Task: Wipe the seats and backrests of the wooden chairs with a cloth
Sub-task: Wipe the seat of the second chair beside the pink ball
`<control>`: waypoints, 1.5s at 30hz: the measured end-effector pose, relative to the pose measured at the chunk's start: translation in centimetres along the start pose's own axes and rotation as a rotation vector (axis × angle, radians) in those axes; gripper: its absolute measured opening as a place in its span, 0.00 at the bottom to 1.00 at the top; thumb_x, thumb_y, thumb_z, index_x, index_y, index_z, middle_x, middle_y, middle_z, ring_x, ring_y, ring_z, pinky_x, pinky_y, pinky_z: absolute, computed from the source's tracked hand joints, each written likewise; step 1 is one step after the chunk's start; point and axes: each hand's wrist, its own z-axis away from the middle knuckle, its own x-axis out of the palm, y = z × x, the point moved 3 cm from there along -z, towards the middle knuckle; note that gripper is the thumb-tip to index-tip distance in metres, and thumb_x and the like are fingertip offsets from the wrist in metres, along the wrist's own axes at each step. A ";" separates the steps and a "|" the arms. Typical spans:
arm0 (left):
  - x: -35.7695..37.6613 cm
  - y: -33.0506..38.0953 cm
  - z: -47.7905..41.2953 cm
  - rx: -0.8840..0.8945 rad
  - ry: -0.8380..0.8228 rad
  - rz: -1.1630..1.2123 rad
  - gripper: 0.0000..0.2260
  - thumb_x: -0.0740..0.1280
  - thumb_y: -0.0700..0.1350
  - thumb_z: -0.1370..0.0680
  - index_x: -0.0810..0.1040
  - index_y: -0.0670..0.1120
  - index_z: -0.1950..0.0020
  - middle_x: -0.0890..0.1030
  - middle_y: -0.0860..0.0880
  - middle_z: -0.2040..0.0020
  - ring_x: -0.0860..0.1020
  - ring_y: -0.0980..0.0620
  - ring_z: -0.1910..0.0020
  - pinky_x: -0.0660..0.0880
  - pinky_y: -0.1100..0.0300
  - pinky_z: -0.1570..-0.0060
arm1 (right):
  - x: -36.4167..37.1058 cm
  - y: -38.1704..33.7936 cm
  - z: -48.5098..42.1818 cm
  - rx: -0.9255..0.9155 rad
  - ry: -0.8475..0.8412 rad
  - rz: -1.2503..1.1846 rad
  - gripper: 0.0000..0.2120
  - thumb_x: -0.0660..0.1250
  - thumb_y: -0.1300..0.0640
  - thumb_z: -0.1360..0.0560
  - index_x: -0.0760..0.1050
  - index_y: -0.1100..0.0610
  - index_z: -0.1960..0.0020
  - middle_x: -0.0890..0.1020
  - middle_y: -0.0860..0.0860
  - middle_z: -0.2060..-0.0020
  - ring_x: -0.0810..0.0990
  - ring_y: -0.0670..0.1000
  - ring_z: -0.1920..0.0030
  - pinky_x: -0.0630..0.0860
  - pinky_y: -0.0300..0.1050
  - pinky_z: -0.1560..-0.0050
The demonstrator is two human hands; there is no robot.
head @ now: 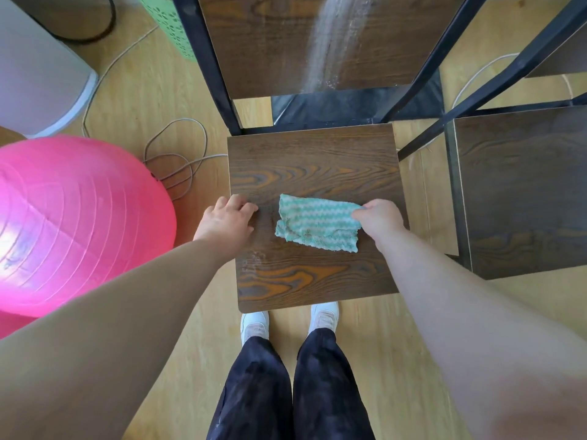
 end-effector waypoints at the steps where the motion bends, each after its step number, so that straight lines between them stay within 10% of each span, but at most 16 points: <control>1: 0.1 -0.4 0.2 -0.010 -0.006 -0.012 0.23 0.62 0.51 0.18 0.63 0.53 0.24 0.64 0.49 0.26 0.64 0.44 0.30 0.66 0.48 0.34 | -0.1 -0.5 0.4 -0.040 0.043 0.042 0.06 0.66 0.57 0.24 0.78 0.59 0.56 0.78 0.56 0.64 0.76 0.55 0.61 0.73 0.44 0.66; 6: 0.5 -2.3 1.3 -0.025 -0.065 -0.023 0.29 0.62 0.51 0.18 0.54 0.53 0.20 0.52 0.47 0.19 0.53 0.43 0.22 0.58 0.47 0.26 | 1.2 -3.2 2.8 -0.161 0.103 -0.013 0.10 0.63 0.56 0.22 0.75 0.56 0.42 0.79 0.51 0.56 0.79 0.50 0.64 0.76 0.44 0.68; 16: 2.4 -5.3 2.9 -0.037 -0.026 -0.002 0.32 0.58 0.54 0.16 0.44 0.53 0.18 0.41 0.48 0.18 0.42 0.47 0.20 0.48 0.48 0.22 | 9.2 -7.6 4.3 -0.051 -0.175 -0.287 0.10 0.67 0.55 0.23 0.79 0.55 0.43 0.83 0.52 0.57 0.85 0.50 0.61 0.84 0.49 0.58; 23: 3.1 -5.8 3.4 -0.049 -0.004 0.024 0.31 0.55 0.56 0.16 0.43 0.52 0.18 0.40 0.47 0.18 0.42 0.47 0.20 0.47 0.48 0.22 | 9.5 -5.4 4.0 0.009 0.181 -0.290 0.07 0.66 0.53 0.22 0.77 0.52 0.46 0.79 0.51 0.49 0.84 0.53 0.58 0.84 0.50 0.58; 27: 3.5 -6.5 3.6 -0.050 0.005 0.042 0.31 0.55 0.57 0.16 0.43 0.52 0.18 0.40 0.47 0.18 0.42 0.47 0.19 0.47 0.48 0.21 | 10.7 -7.2 3.9 -0.032 0.214 -0.007 0.21 0.70 0.43 0.26 0.69 0.55 0.42 0.72 0.52 0.48 0.76 0.54 0.56 0.76 0.46 0.60; 33: 4.6 -8.7 3.8 -0.071 -0.012 0.036 0.31 0.56 0.57 0.16 0.44 0.52 0.18 0.41 0.47 0.18 0.43 0.46 0.19 0.47 0.47 0.22 | 11.2 -6.9 3.9 -0.174 0.271 0.175 0.08 0.62 0.59 0.21 0.72 0.56 0.42 0.74 0.56 0.45 0.78 0.58 0.50 0.75 0.48 0.55; 45: 4.5 -6.5 1.7 -0.002 0.052 0.096 0.29 0.51 0.57 0.16 0.42 0.53 0.19 0.42 0.48 0.18 0.43 0.47 0.19 0.48 0.47 0.22 | 4.9 -3.3 2.3 -0.323 0.391 -0.012 0.16 0.65 0.61 0.21 0.74 0.54 0.33 0.75 0.51 0.40 0.76 0.51 0.40 0.72 0.37 0.44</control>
